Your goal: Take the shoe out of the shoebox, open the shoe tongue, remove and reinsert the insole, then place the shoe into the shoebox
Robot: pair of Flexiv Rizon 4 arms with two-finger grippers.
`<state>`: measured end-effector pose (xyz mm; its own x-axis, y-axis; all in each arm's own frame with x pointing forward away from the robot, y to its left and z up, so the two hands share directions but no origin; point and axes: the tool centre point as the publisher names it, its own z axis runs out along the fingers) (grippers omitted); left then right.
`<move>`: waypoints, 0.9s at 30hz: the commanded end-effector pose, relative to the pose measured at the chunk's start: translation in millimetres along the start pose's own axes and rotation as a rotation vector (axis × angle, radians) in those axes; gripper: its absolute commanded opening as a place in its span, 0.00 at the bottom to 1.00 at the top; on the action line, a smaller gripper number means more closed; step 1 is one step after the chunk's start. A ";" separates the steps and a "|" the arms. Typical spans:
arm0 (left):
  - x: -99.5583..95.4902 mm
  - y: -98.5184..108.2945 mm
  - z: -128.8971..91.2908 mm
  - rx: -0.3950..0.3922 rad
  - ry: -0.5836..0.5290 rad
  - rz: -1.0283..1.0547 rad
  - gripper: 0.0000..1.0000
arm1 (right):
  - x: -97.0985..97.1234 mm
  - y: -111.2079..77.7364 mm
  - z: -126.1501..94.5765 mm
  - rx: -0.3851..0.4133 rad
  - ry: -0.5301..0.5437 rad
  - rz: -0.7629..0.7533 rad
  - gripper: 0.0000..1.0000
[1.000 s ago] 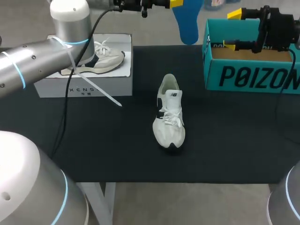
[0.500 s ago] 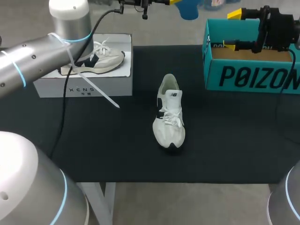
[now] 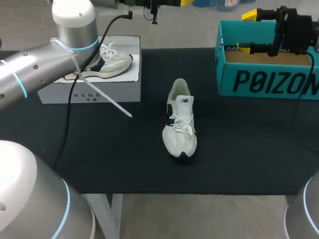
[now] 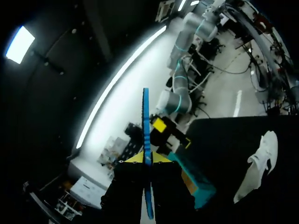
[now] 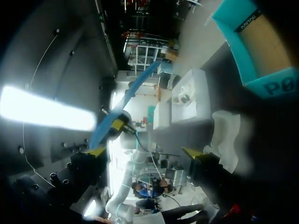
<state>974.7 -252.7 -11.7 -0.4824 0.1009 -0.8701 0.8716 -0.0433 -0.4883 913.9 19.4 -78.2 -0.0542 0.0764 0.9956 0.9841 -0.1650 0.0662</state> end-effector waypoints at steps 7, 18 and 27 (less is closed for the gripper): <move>12.2 4.5 -4.4 -0.058 0.008 0.399 0.00 | 1.1 0.4 1.2 -0.003 -0.002 -0.004 1.00; 27.8 11.9 2.4 -0.085 -0.039 0.491 0.00 | 15.7 13.1 7.0 -0.014 -0.006 -0.058 1.00; 41.3 17.0 19.7 -0.065 -0.054 0.475 0.00 | 25.4 29.1 25.5 0.003 -0.025 -0.147 1.00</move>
<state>966.0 -261.2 -52.8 -0.0355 0.0471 -0.9983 0.9993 -0.0120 -0.0361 934.6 35.2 -53.3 -0.1947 0.1221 0.9732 0.9639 -0.1600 0.2129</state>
